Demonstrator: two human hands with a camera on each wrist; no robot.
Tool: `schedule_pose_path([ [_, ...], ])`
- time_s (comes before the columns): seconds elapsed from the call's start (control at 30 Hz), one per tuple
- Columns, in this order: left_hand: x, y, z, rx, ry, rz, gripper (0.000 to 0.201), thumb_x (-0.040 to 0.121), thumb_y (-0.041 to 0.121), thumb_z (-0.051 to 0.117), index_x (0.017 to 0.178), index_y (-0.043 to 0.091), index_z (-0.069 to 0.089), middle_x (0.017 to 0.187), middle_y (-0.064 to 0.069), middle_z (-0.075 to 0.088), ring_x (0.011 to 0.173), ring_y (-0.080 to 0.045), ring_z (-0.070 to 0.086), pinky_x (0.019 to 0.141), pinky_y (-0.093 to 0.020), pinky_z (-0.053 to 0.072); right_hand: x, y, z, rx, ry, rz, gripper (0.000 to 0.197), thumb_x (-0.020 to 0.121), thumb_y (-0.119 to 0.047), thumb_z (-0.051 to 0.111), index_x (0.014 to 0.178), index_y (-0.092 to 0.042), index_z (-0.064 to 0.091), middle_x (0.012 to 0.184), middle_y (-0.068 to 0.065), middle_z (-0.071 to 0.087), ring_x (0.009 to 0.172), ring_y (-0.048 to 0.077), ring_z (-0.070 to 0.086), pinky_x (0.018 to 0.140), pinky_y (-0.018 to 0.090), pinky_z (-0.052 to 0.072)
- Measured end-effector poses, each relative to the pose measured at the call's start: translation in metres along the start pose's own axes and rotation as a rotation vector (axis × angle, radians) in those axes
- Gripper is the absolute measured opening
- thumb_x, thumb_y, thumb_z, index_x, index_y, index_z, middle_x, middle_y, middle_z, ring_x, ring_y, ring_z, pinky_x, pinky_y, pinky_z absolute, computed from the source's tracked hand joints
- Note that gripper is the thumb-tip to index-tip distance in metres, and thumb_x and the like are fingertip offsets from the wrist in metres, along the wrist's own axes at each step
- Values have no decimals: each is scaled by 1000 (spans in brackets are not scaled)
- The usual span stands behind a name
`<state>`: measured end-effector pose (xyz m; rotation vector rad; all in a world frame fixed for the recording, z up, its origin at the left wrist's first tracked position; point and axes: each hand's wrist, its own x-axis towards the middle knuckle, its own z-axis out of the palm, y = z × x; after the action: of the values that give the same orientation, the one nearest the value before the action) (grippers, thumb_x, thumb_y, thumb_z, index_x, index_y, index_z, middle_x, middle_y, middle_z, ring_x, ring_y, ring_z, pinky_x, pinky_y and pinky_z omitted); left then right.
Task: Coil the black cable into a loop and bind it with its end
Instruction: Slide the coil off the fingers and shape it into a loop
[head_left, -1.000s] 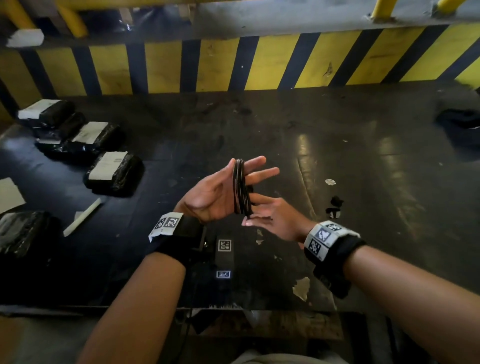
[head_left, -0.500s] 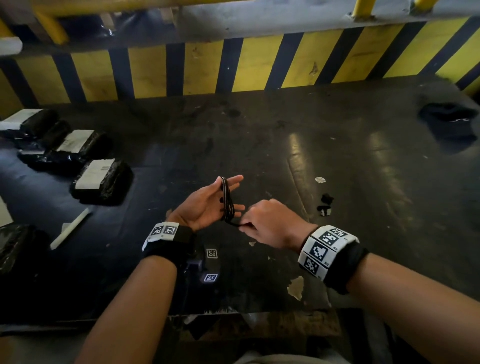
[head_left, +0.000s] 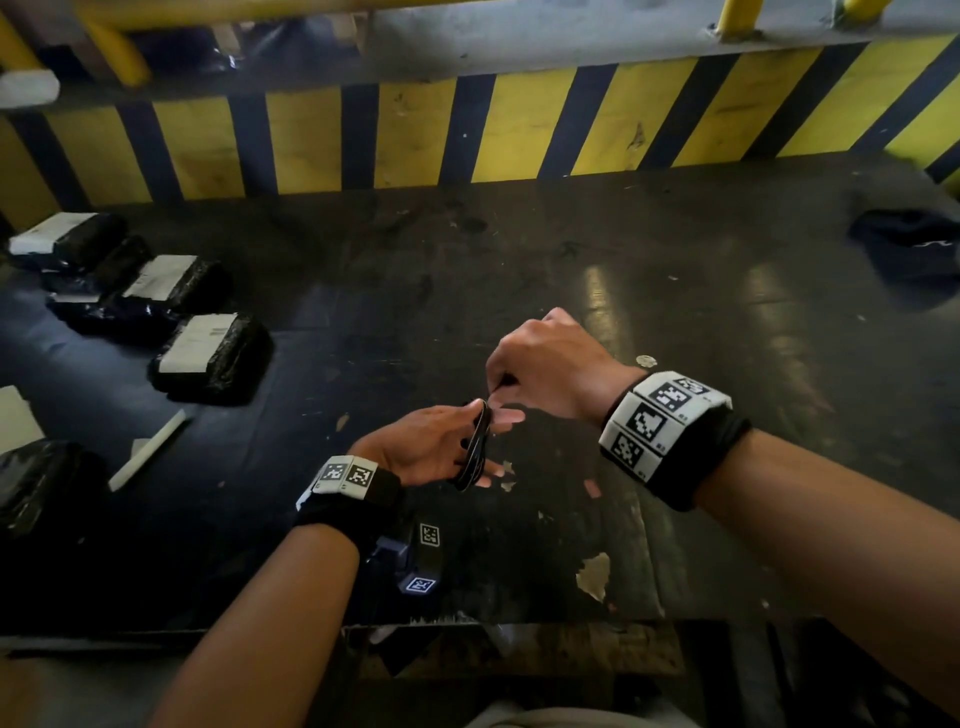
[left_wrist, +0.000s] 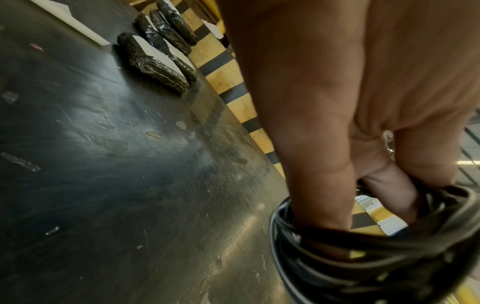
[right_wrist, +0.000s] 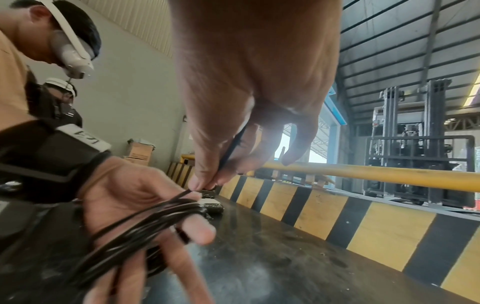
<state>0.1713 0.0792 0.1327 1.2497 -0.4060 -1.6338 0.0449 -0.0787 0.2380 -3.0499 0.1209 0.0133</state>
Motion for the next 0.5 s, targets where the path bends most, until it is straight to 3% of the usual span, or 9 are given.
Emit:
schedule_pose_path([
  [0.17, -2, 0, 6, -9, -209, -36, 51, 107, 41, 34, 145, 13, 52, 147, -16, 55, 133, -49, 50, 110, -61, 37, 8, 16, 1, 69, 14, 28, 15, 89, -46, 69, 93, -34, 79, 90, -15, 76, 93, 12, 68, 83, 34, 35],
  [0.23, -4, 1, 8, -121, -237, -19, 47, 106, 38, 37, 133, 8, 61, 117, -17, 68, 115, -40, 64, 106, -58, 43, 8, 25, 6, 212, 1, 65, 14, 87, -44, 72, 92, -34, 80, 88, -15, 73, 90, 10, 68, 80, 31, 41],
  [0.3, -4, 2, 10, -227, -261, 15, 40, 106, 35, 38, 118, 7, 63, 85, -6, 62, 86, -23, 65, 96, -48, 50, 6, 36, 11, 396, -10, 92, 10, 86, -39, 77, 91, -31, 82, 83, -16, 71, 82, 1, 67, 74, 21, 46],
  [0.37, -4, 3, 10, -255, -289, 36, 35, 107, 33, 35, 105, 9, 61, 73, 1, 51, 71, -15, 53, 81, -36, 48, 2, 44, 17, 512, -39, 106, 10, 86, -34, 79, 93, -28, 83, 79, -20, 70, 76, -11, 64, 65, 5, 42],
  [0.4, -3, 3, 10, -249, -304, 40, 34, 107, 32, 34, 99, 11, 59, 70, 2, 47, 66, -13, 48, 75, -33, 46, -1, 46, 21, 555, -58, 119, 10, 86, -32, 80, 93, -27, 83, 77, -22, 70, 74, -16, 63, 63, 3, 42],
  [0.5, 3, 4, 9, -238, -342, 33, 36, 104, 30, 30, 79, 14, 50, 60, 6, 36, 54, -10, 36, 60, -28, 38, -9, 46, 35, 714, -84, 160, 11, 84, -29, 82, 94, -24, 83, 69, -18, 71, 66, -7, 66, 62, 9, 47],
])
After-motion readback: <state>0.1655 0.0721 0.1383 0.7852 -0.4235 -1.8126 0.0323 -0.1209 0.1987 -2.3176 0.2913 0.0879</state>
